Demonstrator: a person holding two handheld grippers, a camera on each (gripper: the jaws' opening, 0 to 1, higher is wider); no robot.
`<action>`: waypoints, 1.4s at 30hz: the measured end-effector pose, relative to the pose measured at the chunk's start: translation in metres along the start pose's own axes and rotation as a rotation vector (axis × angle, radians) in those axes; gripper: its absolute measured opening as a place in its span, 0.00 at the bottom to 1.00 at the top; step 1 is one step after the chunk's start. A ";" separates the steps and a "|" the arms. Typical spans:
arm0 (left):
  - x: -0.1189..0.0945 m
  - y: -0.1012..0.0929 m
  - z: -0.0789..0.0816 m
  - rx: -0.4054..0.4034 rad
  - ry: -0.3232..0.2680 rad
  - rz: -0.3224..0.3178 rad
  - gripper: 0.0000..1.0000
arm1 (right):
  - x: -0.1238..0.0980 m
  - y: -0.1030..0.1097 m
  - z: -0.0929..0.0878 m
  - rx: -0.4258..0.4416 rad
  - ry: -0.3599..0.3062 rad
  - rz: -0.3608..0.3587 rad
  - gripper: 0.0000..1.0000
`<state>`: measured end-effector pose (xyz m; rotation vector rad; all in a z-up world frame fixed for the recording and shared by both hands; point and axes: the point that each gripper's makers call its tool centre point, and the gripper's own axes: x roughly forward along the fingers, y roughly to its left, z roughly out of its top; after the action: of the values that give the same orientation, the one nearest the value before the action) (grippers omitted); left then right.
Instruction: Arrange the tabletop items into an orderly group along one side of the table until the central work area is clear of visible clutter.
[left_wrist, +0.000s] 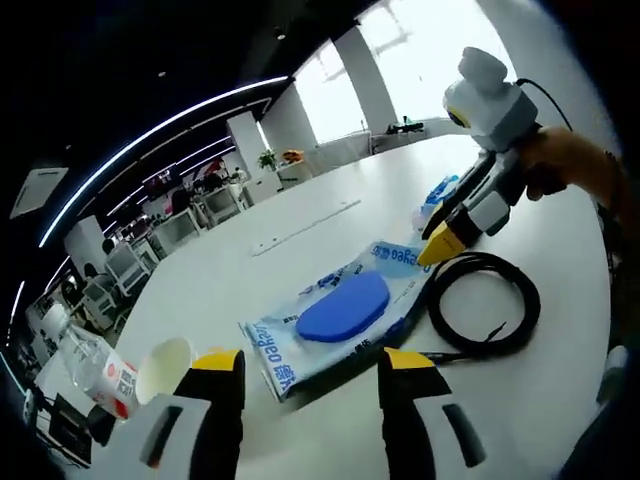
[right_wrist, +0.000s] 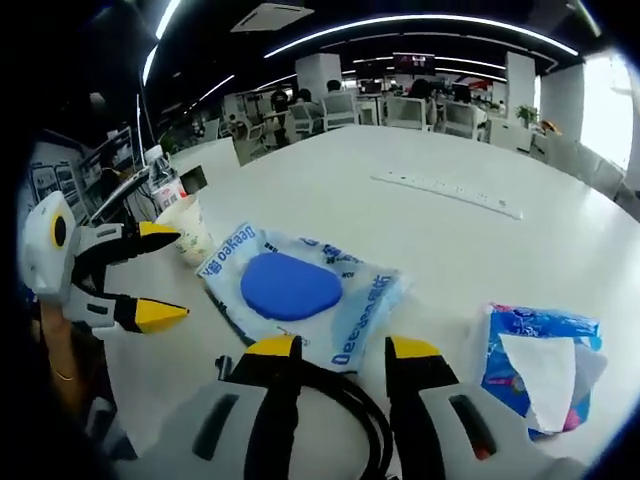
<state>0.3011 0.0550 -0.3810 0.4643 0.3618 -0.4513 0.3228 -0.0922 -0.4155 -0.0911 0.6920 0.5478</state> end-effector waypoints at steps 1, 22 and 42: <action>0.000 -0.001 0.002 0.002 -0.006 -0.004 0.56 | 0.000 0.000 0.000 0.004 -0.003 0.003 0.34; -0.003 -0.043 0.015 0.000 -0.042 -0.154 0.70 | -0.010 -0.003 0.002 0.029 -0.018 0.052 0.34; -0.010 -0.099 0.019 0.033 -0.056 -0.336 0.77 | -0.017 -0.004 -0.029 -0.079 0.058 0.065 0.34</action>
<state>0.2484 -0.0302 -0.3952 0.4229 0.3801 -0.7959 0.2972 -0.1111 -0.4281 -0.1589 0.7314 0.6372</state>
